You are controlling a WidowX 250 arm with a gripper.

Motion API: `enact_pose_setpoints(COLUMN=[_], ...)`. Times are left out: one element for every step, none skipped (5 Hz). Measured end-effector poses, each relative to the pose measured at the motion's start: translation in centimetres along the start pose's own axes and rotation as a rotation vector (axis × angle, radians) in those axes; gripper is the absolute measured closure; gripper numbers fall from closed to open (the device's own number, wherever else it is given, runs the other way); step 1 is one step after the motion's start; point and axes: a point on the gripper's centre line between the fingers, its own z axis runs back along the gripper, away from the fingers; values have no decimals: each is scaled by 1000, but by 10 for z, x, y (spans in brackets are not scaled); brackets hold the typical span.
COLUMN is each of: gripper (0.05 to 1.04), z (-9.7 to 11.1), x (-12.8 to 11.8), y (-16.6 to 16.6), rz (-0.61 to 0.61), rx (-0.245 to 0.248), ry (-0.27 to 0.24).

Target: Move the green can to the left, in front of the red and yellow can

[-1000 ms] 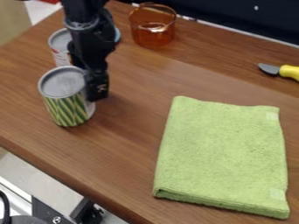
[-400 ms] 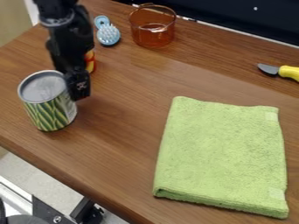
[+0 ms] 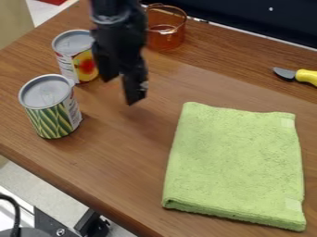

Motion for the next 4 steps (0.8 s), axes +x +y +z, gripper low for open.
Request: enact_pose_setpoints(gripper=[86, 86, 86, 86], z=[12, 11, 18, 17], x=[23, 38, 56, 70], y=[-18, -29, -40, -61], rz=[149, 343, 485, 588], rx=[-13, -26, -50, -61], ry=[-26, 12, 48, 86])
